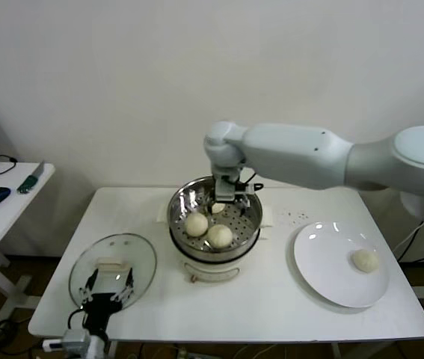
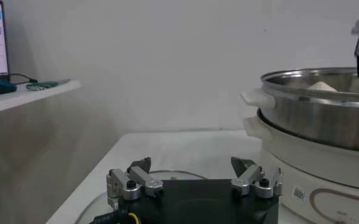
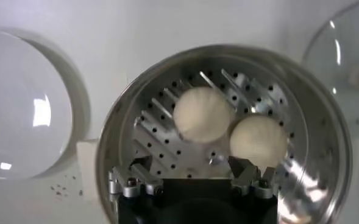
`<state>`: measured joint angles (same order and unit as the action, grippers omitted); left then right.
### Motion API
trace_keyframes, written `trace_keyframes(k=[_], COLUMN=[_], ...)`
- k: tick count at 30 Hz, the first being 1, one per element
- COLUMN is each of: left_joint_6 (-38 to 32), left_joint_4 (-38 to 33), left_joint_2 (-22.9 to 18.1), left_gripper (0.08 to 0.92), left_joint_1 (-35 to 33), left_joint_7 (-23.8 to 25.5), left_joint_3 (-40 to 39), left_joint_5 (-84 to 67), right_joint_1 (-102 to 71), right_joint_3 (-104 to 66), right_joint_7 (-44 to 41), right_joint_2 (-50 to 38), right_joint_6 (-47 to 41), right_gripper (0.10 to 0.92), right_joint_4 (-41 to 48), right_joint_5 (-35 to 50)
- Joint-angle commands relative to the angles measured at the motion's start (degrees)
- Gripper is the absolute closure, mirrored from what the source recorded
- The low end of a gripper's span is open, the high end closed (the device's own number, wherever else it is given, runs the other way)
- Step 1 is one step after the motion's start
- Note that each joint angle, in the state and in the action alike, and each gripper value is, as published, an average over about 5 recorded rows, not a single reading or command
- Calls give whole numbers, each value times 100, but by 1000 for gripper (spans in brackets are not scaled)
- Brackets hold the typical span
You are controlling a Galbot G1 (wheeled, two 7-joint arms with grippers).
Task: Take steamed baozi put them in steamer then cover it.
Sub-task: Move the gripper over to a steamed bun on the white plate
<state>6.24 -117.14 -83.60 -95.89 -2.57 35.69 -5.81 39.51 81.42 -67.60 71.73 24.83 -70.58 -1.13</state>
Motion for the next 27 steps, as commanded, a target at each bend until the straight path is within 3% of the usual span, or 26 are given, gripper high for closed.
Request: trace_keyframes(k=[1, 5, 10, 19, 27], left_joint_6=[-8, -27, -47, -7, 37], left_joint_4=[-29, -24, -21, -117, -161], left_joint_2=[-4, 34, 73, 89, 60], left_gripper=[177, 177, 177, 177, 177], left_joint_1=[3, -15, -61, -101, -145], left_joint_7=[0, 3, 6, -1, -18], left_joint_3=[-12, 9, 38, 67, 131], left_joint_5=[31, -10, -74, -78, -18], right_joint_1=[789, 908, 735, -1009, -2898], right_joint_3=[716, 984, 1035, -39, -1909], right_joint_7=[833, 1209, 1069, 840, 482], right_joint_2=[-1289, -1969, -2786, -4025, -4246], right_joint_6=[-1519, -2882, -3481, -3550, -3055], right_gripper=[203, 203, 203, 203, 203], right_joint_4=[-147, -292, -332, -175, 714], right_joint_5=[1621, 2509, 2605, 1419, 59])
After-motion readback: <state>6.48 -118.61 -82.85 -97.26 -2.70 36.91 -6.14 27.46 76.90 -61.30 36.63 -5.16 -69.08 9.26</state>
